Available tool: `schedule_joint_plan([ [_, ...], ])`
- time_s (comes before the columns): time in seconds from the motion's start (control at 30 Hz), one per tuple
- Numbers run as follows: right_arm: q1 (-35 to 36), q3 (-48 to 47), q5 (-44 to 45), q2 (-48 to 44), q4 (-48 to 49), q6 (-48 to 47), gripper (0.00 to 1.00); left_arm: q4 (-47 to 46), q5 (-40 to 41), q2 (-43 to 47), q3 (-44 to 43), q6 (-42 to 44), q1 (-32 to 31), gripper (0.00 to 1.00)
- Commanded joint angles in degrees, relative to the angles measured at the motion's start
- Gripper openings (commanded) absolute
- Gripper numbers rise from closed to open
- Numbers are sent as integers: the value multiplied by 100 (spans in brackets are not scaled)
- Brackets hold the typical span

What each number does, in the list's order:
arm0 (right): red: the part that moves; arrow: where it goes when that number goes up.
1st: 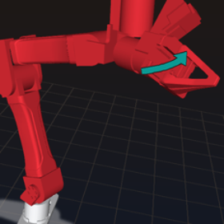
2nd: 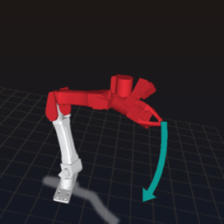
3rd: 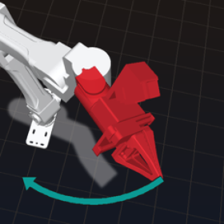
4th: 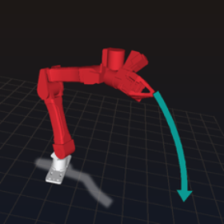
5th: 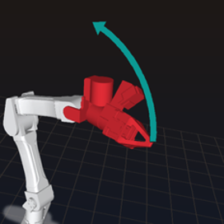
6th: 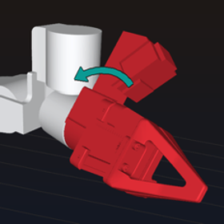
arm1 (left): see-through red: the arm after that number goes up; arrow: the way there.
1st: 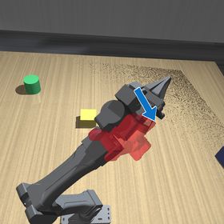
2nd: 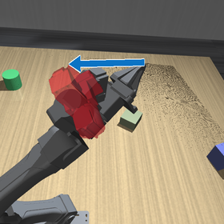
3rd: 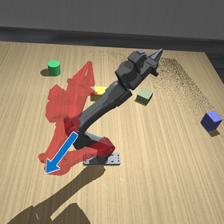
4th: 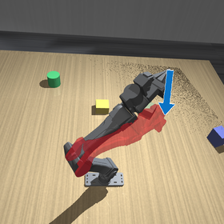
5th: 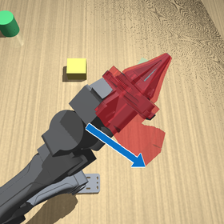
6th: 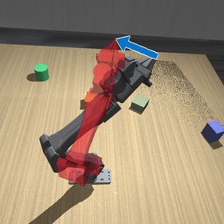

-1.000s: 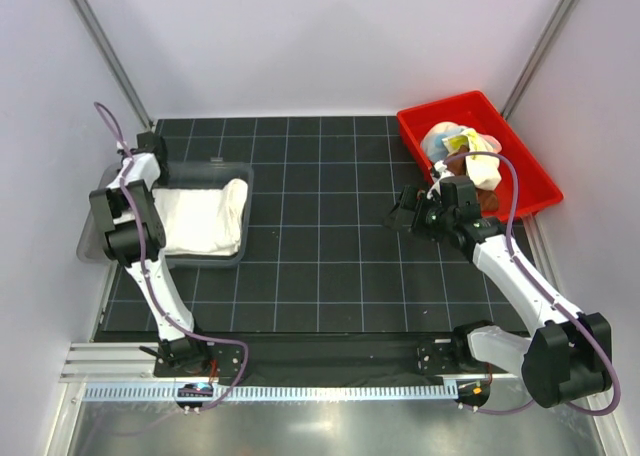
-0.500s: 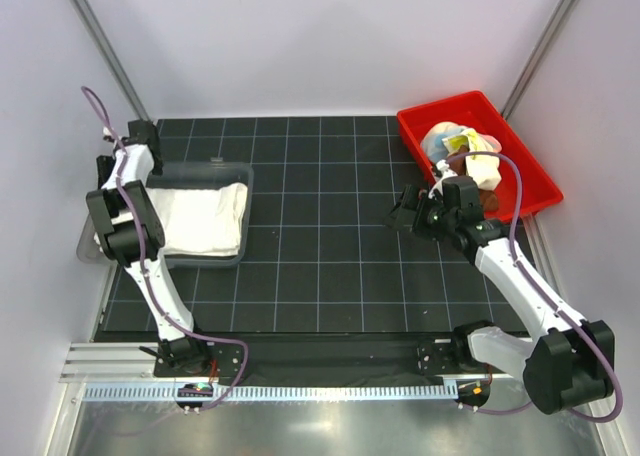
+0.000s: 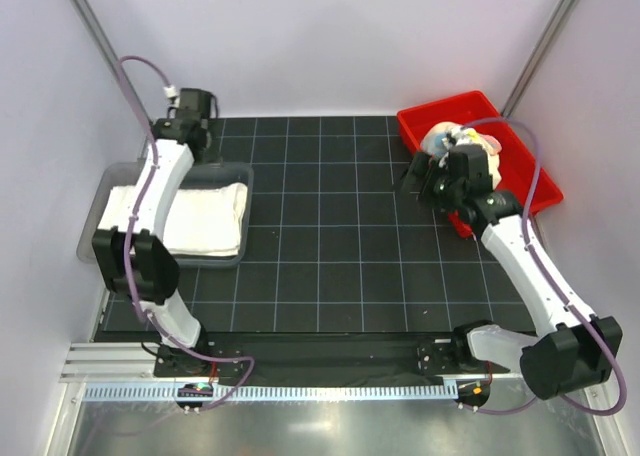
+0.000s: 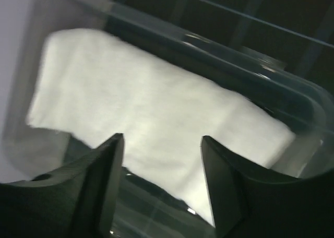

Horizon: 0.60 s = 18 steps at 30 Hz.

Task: Fold and stack the towels
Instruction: Neatly place the folded towel into the bin, then grab crumpled towel

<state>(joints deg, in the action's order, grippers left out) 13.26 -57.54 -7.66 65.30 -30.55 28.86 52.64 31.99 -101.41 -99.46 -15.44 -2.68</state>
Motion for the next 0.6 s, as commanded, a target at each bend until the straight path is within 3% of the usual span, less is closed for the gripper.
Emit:
schedule_joint_plan([
  [0.0, -25, -1143, 1326, 254, -364, -108, 100, 212, -1883, 796, 233, -337, -810, 70],
  [0.03, -60, -1598, 1859, 534, -460, -187, 100, 177, -2081, 928, 260, -328, -996, 92],
  [0.17, -700, -2716, 2321, 1543, -716, -416, 100, -322, -2485, 1675, 777, -336, -1858, 96],
  [0.27, -1140, -3508, 2514, 2292, -777, -845, 99, -1234, -3670, 2334, 1794, -775, -2192, 100],
  [0.33, -1446, -4130, 2926, 3022, -1091, -900, 97, -1571, -3963, 2676, 2262, -950, -2438, 100],
  [0.5, -1844, -4643, 2797, 4006, -1225, -1154, 89, -1704, -4218, 2872, 2799, -838, -2510, 100],
  [0.57, -1975, -4679, 2866, 4122, -1270, -1225, 82, -1784, -4306, 2942, 2967, -759, -2510, 99],
])
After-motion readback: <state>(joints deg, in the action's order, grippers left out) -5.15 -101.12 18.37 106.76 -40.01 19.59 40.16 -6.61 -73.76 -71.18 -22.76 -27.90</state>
